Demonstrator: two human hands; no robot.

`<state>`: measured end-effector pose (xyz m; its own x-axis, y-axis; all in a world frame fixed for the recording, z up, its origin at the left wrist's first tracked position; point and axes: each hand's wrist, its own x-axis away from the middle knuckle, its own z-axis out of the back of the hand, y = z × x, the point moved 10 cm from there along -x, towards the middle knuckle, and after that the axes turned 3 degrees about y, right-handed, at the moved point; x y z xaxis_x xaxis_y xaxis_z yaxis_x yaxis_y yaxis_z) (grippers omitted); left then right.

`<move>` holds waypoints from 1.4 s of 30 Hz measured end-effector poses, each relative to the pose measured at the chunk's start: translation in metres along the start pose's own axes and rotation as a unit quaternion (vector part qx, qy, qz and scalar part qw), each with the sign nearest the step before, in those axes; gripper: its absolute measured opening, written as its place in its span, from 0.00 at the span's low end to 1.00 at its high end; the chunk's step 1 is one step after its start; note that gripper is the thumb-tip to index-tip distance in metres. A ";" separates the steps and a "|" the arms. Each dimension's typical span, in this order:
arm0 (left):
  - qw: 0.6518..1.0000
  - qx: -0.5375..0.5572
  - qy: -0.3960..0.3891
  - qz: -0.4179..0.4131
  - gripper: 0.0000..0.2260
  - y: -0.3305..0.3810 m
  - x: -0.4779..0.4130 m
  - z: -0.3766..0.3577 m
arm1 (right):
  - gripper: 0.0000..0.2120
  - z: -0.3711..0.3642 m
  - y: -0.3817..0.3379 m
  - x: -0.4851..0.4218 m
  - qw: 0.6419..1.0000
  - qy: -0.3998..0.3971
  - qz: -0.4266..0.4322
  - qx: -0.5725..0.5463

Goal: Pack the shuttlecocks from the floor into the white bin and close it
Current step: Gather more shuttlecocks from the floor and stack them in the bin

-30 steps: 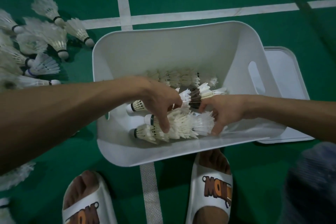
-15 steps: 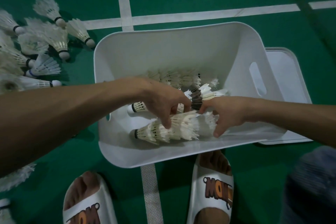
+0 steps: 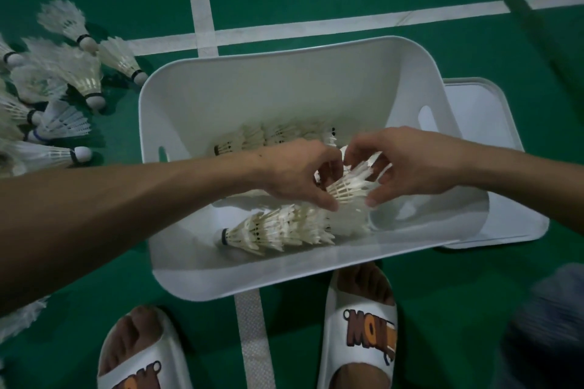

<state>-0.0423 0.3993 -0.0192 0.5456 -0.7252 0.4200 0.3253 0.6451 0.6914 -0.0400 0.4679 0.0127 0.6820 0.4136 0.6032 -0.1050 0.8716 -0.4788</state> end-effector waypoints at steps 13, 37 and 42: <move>0.962 -0.202 -0.186 0.012 0.43 0.004 -0.021 -0.057 | 0.16 -0.019 0.028 0.008 0.954 -0.127 -0.056 0.267; 0.971 -0.131 -0.194 0.045 0.34 -0.003 -0.017 -0.050 | 0.17 0.002 0.038 0.001 0.960 -0.044 -0.116 0.250; 0.973 -0.110 -0.200 0.039 0.34 0.000 -0.011 -0.046 | 0.21 -0.005 0.040 -0.003 0.964 -0.032 -0.108 0.241</move>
<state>-0.0131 0.4188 -0.0508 0.2449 -0.6792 0.6919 0.4771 0.7057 0.5238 -0.0424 0.5002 -0.0111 0.6805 0.2114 0.7016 -0.3006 0.9538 0.0042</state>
